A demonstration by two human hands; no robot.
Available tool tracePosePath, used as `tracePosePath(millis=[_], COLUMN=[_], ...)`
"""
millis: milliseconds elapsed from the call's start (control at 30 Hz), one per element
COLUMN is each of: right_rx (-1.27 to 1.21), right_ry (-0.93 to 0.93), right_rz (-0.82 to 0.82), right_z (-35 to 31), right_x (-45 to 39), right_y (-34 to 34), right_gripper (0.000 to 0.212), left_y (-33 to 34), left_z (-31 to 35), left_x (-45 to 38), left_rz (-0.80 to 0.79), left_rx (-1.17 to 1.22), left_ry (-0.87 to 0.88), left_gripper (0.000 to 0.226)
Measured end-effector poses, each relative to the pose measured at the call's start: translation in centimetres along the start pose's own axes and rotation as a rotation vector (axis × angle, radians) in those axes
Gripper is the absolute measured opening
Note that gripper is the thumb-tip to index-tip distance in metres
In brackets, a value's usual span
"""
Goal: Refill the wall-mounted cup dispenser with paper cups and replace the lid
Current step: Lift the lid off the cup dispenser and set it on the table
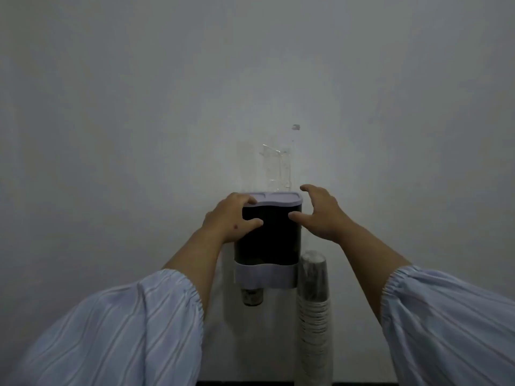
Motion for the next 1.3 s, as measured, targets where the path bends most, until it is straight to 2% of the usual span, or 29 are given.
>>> tracePosePath(millis=[233,433,533,633,867,1000,1067,1200,1300], right_rx=[-0.041,-0.115,-0.190,-0.259,-0.275,-0.294,-0.292,-0.263,-0.241], right_ry=[0.035,0.029,0.041,0.057,0.020,-0.025,-0.035,-0.029,-0.031], right_rz=[-0.007,0.045,0.071,0.108,0.190,0.243,0.261,0.282,0.295], right_z=[2.3,3.7,4.3,4.5,3.3,2.3,2.0,1.8,1.9], right_x=[-3.2,-5.4,-6.4,-6.8,-7.3,-6.7,-6.0,-3.8,-1.5], right_y=[3.5,5.6,6.4,6.9,5.7,4.3,3.5,1.7,0.4], right_gripper=[0.073,0.089,0.094,0.090,0.080,0.077,0.077,0.081,0.081], left_y=[2.1,3.5,4.6,5.1,3.4,2.4,2.1,2.0,2.2], left_z=[-3.3,-6.4,-7.1,-7.2,-6.5,-5.4,-4.7,-3.7,-2.7], left_x=[-3.1,-5.3,-6.1,-6.5,-6.6,-5.9,-5.1,-3.4,-1.7], left_rz=[0.095,0.215,0.219,0.239,0.310,0.350,0.364,0.347,0.324], left_rx=[-0.037,0.148,0.308,0.419,0.465,0.446,0.425,0.414,0.420], left_ry=[-0.051,-0.172,-0.212,-0.220,-0.131,-0.072,-0.071,-0.113,-0.138], left_gripper=[0.064,0.077,0.069,0.062,0.052,0.054,0.060,0.088,0.096])
Point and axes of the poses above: each hand's wrist, its own x-axis away from the middle knuckle, its own y-axis out of the palm, z = x × y, the point moved 5 cm from there along -x, towards the middle knuckle, and after that the axes turned 3 degrees about y, right-handed, at the moved point
